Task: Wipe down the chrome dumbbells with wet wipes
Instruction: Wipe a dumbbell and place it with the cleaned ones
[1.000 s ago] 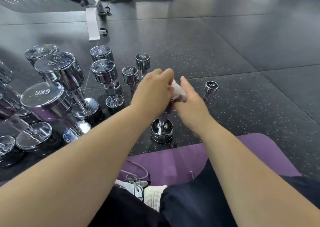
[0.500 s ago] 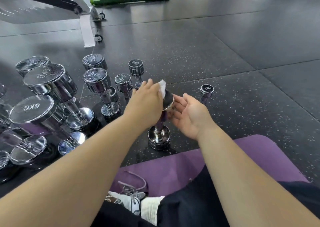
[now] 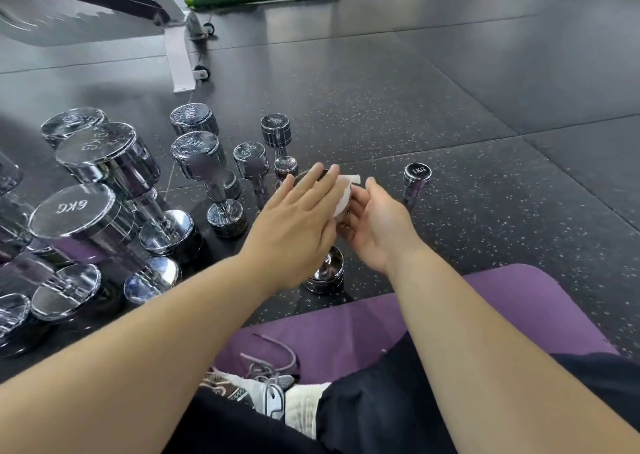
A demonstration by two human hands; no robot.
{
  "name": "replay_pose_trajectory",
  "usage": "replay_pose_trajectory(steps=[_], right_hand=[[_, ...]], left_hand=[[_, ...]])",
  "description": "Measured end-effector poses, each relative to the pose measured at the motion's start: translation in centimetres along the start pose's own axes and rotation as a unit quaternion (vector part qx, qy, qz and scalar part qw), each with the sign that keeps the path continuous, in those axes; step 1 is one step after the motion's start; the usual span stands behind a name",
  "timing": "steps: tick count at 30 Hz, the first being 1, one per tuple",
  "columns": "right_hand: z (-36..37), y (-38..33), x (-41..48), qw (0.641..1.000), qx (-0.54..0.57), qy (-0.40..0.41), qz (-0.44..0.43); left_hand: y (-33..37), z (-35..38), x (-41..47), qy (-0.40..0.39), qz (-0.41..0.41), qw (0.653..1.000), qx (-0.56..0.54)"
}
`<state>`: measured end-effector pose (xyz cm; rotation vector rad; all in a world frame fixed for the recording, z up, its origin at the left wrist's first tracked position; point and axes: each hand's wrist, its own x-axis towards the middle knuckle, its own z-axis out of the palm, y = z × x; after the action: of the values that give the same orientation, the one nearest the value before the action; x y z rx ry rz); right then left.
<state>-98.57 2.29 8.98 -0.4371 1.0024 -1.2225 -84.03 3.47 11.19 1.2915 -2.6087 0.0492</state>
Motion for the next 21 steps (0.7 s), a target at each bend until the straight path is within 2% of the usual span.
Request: replay_pose_trajectory(steps=[2, 4, 6, 8, 10, 12, 14, 18, 19, 21], right_hand=[[0.1, 0.1, 0.0, 1.0, -0.003, 0.005, -0.012], [0.1, 0.2, -0.2, 1.0, -0.005, 0.002, -0.018], [0.1, 0.2, -0.2, 1.0, -0.01, 0.002, -0.016], [0.1, 0.3, -0.1, 1.0, -0.011, 0.006, -0.011], [0.1, 0.3, 0.3, 1.0, -0.012, 0.011, -0.011], [0.2, 0.4, 0.5, 1.0, -0.017, 0.016, -0.014], [0.2, 0.6, 0.7, 0.999, -0.033, 0.015, -0.02], [0.2, 0.7, 0.8, 0.999, -0.026, 0.02, -0.027], [0.2, 0.8, 0.9, 0.999, -0.023, 0.02, -0.028], [0.2, 0.8, 0.9, 0.999, -0.024, 0.016, -0.028]], left_hand=[[0.3, -0.3, 1.3, -0.032, 0.003, 0.999, 0.016], [0.5, -0.5, 3.6, -0.072, -0.071, 0.995, 0.011], [0.6, -0.9, 5.1, -0.082, -0.14, 0.986, -0.044], [0.6, -0.5, 4.6, -0.051, -0.177, 0.975, -0.126], [1.1, 0.5, 2.8, 0.05, -0.218, 0.945, -0.239], [2.6, 1.6, 1.0, 0.18, -0.274, 0.88, -0.345], [4.0, 2.3, 0.7, 0.229, -0.314, 0.814, -0.432], [3.4, 2.1, 2.3, 0.197, -0.426, 0.642, -0.606], [2.8, 1.8, 2.6, 0.186, -0.449, 0.611, -0.625], [1.8, 1.6, 2.9, 0.167, -0.473, 0.574, -0.648]])
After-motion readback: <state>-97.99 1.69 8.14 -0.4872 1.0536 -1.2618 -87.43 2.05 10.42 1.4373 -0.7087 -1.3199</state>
